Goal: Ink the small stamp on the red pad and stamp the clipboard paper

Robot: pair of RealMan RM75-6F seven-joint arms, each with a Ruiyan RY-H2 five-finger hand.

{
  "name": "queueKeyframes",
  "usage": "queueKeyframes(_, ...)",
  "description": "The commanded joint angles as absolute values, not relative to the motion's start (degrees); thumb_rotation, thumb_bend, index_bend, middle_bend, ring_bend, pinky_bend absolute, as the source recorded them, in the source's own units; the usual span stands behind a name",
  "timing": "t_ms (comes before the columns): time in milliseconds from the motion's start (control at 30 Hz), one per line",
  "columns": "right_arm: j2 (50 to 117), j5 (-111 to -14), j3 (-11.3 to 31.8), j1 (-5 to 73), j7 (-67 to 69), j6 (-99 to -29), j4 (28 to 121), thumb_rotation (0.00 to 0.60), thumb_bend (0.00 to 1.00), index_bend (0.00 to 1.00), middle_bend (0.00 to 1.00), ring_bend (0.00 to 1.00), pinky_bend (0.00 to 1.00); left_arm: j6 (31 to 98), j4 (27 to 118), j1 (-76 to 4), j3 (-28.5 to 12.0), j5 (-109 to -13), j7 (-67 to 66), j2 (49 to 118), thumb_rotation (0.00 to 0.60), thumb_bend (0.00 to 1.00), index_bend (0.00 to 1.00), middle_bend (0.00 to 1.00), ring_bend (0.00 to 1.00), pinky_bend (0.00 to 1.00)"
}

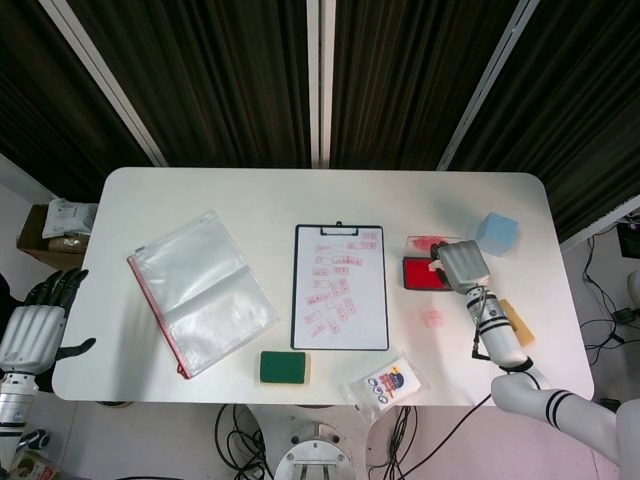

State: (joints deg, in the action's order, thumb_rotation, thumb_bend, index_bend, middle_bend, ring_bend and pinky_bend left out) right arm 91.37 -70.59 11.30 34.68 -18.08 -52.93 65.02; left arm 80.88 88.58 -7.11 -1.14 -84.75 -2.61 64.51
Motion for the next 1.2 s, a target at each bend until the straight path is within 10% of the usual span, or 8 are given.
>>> queueKeyframes(33, 92.03, -70.07, 11.09, 35.10, -18.57, -52.58, 64.63, 0.600, 0.45, 0.84, 0.73, 0.79, 1.00, 80.91, 88.42, -7.04, -1.13, -84.69, -2.51, 64.49, 0.600, 0.00, 0.04, 0.07, 0.06, 0.16)
queueKeyframes(1200, 97.60, -68.80, 8.97, 36.14, -19.38, -52.63, 57.29, 0.600, 0.46, 0.92, 0.78, 0.79, 1.00, 80.99, 87.31, -6.87, -1.27, -84.39, -1.28, 64.58, 0.600, 0.00, 0.04, 0.07, 0.06, 0.16)
